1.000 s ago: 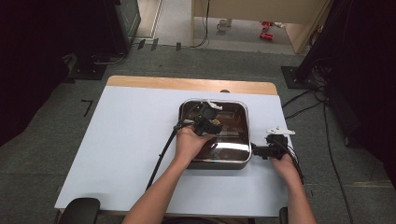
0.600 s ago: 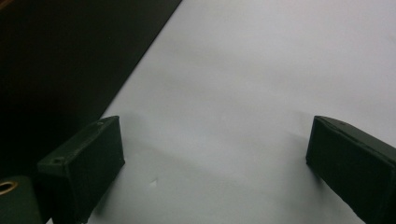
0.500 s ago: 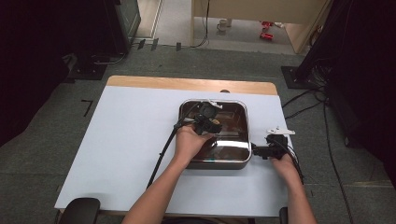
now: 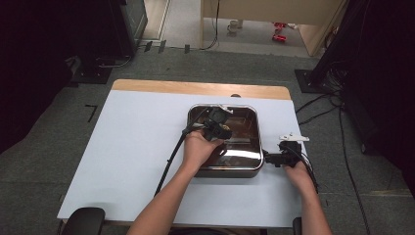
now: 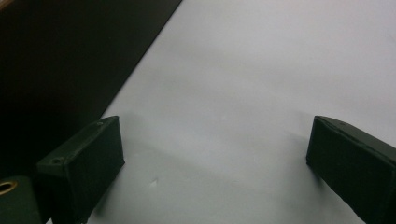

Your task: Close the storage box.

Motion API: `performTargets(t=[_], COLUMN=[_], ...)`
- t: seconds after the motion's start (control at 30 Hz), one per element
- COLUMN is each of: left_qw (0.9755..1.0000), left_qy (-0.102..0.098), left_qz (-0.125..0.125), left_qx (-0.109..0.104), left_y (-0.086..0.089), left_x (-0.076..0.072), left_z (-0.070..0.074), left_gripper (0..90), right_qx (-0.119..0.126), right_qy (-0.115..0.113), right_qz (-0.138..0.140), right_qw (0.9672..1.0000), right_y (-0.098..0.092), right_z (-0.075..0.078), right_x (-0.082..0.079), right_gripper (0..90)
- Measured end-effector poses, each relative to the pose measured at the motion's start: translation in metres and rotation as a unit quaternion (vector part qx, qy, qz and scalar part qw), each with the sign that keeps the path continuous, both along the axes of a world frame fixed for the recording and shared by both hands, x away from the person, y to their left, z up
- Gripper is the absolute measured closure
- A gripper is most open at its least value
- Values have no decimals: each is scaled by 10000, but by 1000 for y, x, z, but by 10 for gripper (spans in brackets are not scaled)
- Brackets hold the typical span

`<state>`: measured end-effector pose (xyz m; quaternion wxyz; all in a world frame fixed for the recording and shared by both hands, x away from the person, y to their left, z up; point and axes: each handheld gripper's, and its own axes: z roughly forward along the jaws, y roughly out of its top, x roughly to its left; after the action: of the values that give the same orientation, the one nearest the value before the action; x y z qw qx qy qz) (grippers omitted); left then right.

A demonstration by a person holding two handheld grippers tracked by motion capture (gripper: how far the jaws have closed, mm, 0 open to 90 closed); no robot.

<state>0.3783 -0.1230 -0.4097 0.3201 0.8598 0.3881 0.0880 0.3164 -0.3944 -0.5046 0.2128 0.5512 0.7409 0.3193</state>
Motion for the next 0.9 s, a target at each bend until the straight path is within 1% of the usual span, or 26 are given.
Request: performTargets(t=[0.07,0.1,0.13,0.17,0.2,0.23,0.27,0.3,0.33,0.37,0.4,0.43,0.47,0.5,0.53,0.57,0.6,0.67,0.73,0.8,0.83,0.87,0.9], left_qw=[9997,9995,9995,9987,9985,9985,9985,9979,9979,9974,9974,9970,9967,9967,9963,9958,9958,9960,9965,9970,9975,9975,9976], left_qy=[-133,-197,-197,-291,-253,-212,-212,-167,-167,-145,-145,-270,-306,-306,-360,-423,-445,-408,-318,-224,-135,-135,-92], left_qz=[-47,-64,-64,-88,-133,-140,-140,-214,-214,-290,-290,-401,-431,-431,-467,-496,-477,-449,-395,-367,-376,-376,-384], left_qx=[-179,-251,-251,-401,-476,-476,-476,-585,-585,-642,-642,-599,-611,-611,-623,-640,-638,-651,-670,-643,-582,-582,-563], left_y=[4,6,6,12,14,16,16,19,19,20,20,20,19,19,19,18,18,18,18,17,16,16,16], left_x=[-1,-1,-1,0,2,3,3,3,3,2,2,0,-1,-1,-1,-2,-2,-1,1,2,2,2,1], left_z=[-2,-1,-1,0,-1,-1,-1,-4,-4,-7,-7,-11,-13,-13,-13,-14,-13,-13,-11,-10,-8,-8,-7], left_gripper=[566,531,505,486,466,450,443,448,463,488,507,517,535,545,545,587,591,595,596,597,597,597,597], right_qx=[1,2,2,2,2,-1,-1,1,1,-1,-1,-1,-3,-3,-2,-3,-1,-1,1,2,3,3,1], right_qy=[3,3,3,2,3,2,2,6,6,3,3,1,0,0,0,0,1,2,0,2,2,2,1], right_qz=[-7,-6,-6,-4,-1,-3,-3,-5,-5,-2,-2,-2,-1,-1,-2,-1,-3,-3,-1,-1,-4,-4,-1], right_qw=[10000,10000,10000,10000,10000,10000,10000,10000,10000,10000,10000,10000,10000,10000,10000,10000,10000,10000,10000,10000,10000,10000,10000], right_y=[0,0,0,0,0,0,0,0,0,0,0,0,0,0,0,0,0,0,0,0,0,0,0], right_z=[0,0,0,0,0,0,0,0,0,0,0,0,0,0,0,0,0,0,0,0,0,0,0], right_x=[0,0,0,0,0,0,0,0,0,0,0,0,0,0,0,0,0,0,0,0,0,0,0], right_gripper=[34,34,34,34,34,34,34,34,34,34,34,34,34,34,34,34,34,34,34,34,34,34,34])
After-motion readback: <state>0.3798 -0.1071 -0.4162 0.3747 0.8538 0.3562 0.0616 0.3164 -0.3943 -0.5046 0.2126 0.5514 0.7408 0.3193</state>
